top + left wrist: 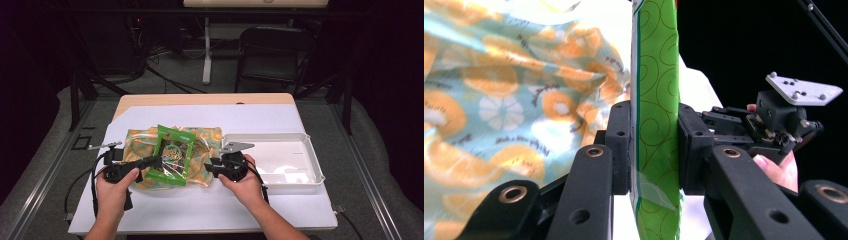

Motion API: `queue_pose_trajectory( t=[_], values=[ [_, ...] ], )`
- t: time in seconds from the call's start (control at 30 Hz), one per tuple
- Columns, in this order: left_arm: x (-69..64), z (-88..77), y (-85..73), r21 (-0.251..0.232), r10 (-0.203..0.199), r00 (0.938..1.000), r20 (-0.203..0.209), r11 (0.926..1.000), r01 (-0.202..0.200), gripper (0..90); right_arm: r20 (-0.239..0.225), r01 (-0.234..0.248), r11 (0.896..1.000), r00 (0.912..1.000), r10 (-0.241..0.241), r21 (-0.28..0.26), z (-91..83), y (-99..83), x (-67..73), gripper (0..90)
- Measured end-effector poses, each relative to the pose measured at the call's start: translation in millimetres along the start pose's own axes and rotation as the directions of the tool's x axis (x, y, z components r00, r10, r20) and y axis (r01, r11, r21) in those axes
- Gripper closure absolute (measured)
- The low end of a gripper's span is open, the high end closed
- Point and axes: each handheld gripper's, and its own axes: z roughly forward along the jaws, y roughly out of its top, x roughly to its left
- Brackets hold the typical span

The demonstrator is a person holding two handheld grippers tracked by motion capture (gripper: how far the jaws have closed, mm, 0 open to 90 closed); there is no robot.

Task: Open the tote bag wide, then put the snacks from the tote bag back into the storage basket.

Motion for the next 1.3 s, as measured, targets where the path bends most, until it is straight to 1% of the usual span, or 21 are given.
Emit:
queue_pose_trajectory(
  t=[0.1,0.13,0.17,0.2,0.23,0.27,0.33,0.37,0.43,0.47,0.53,0.6,0.73,0.8,0.9,1.0,1.03,1.13,1.23,1.27,1.3],
  values=[
    [-5.2,5.9,6.2,-0.009,0.012,0.9999,0.0,0.9999,-0.012,72.7,0.006,-0.008,1.0,1.0,0.008,-0.015,-5.1,2.6,-5.4,65.1],
    [-6.5,7.9,8.4,-0.006,0.017,0.9999,0.0,0.9998,-0.017,72.7,0.003,-0.015,1.0,0.9999,0.015,-0.02,-6.9,3.4,-7.5,65.2],
    [-8.6,10.2,10.2,-0.007,0.013,0.9999,-0.002,0.9999,-0.013,72.7,-0.003,-0.022,0.999,0.9998,0.022,-0.023,-8.7,4.3,-9.5,65.2],
    [-9.4,12.4,12.4,-0.004,0.023,0.9997,-0.002,0.9997,-0.023,72.7,-0.005,-0.024,0.999,0.9997,0.024,-0.032,-10.1,4.9,-11.6,65.2],
    [-11.1,14.9,14.2,-0.005,0.018,0.9998,-0.001,0.9998,-0.018,72.7,-0.001,-0.03,0.999,0.9995,0.03,-0.039,-11.8,5.2,-13.3,65.0],
    [-12.1,17.3,16.3,-0.002,0.026,0.9997,-0.002,0.9997,-0.026,72.7,0.001,-0.033,0.998,0.9994,0.034,-0.044,-13.3,5.5,-15.1,65.0],
    [-15.7,22.4,20.9,-0.003,0.032,0.9995,-0.003,0.9995,-0.032,72.7,-0.004,-0.05,0.998,0.9987,0.05,-0.041,-16.3,6.3,-18.4,66.2],
    [-16.9,23.9,22.4,-0.004,0.034,0.9994,-0.003,0.9994,-0.034,72.7,-0.009,-0.069,0.997,0.9976,0.069,-0.046,-18.2,6.5,-20.2,66.5],
    [-20.1,28.5,26.4,-0.004,0.043,0.9991,0.001,0.9991,-0.043,72.7,-0.007,-0.08,0.996,0.9968,0.08,-0.049,-21.2,7.1,-23.4,66.4],
    [-21.7,30.1,27.5,-0.001,0.038,0.9993,0.003,0.9993,-0.038,72.7,-0.003,-0.09,0.995,0.9959,0.09,-0.048,-23.0,7.4,-24.8,66.2],
    [-24.2,34.6,30.4,0.0,0.048,0.9988,0.001,0.9988,-0.048,72.7,-0.001,-0.103,0.993,0.9947,0.103,-0.058,-25.1,7.7,-27.6,65.8],
    [-26.7,39.6,32.8,0.0,0.052,0.9986,0.003,0.9986,-0.052,72.7,0.0,-0.109,0.992,0.9941,0.109,-0.062,-27.8,8.2,-30.8,65.7],
    [-30.2,47.6,35.8,0.005,0.063,0.998,0.002,0.998,-0.063,72.7,-0.001,-0.13,0.988,0.9914,0.131,-0.078,-32.4,9.4,-35.3,65.3],
    [-31.3,52.7,36.8,0.003,0.061,0.9981,0.004,0.9981,-0.061,72.7,-0.002,-0.129,0.989,0.9916,0.129,-0.078,-35.8,10.3,-38.5,65.1],
    [-31.6,59.7,37.6,0.001,0.06,0.9982,0.002,0.9982,-0.06,72.7,-0.003,-0.149,0.984,0.9888,0.149,-0.101,-39.8,11.1,-41.9,64.9],
    [-31.6,65.9,38.3,0.005,0.062,0.9981,0.0,0.9981,-0.062,72.7,-0.006,-0.155,0.982,0.9879,0.155,-0.107,-43.2,11.6,-45.4,64.6],
    [-31.8,68.4,38.1,-0.003,0.063,0.998,0.0,0.998,-0.063,72.7,-0.003,-0.16,0.981,0.987,0.161,-0.113,-43.9,11.6,-46.2,64.5],
    [-32.5,74.2,38.4,0.001,0.072,0.9974,0.001,0.9974,-0.072,72.7,-0.006,-0.163,0.98,0.9866,0.163,-0.113,-46.6,12.1,-49.7,64.3],
    [-33.9,80.2,38.5,0.001,0.084,0.9964,0.009,0.9964,-0.084,72.7,-0.013,-0.176,0.976,0.9844,0.175,-0.128,-48.7,12.6,-51.8,64.1],
    [-34.8,82.0,38.1,-0.005,0.082,0.9966,0.007,0.9966,-0.082,72.7,-0.009,-0.171,0.977,0.9852,0.171,-0.126,-49.9,12.8,-53.0,64.0],
    [-35.1,83.7,38.3,0.0,0.091,0.9958,0.01,0.9959,-0.091,72.7,-0.01,-0.178,0.975,0.984,0.178,-0.132,-50.3,12.9,-53.2,63.8]
  ],
)
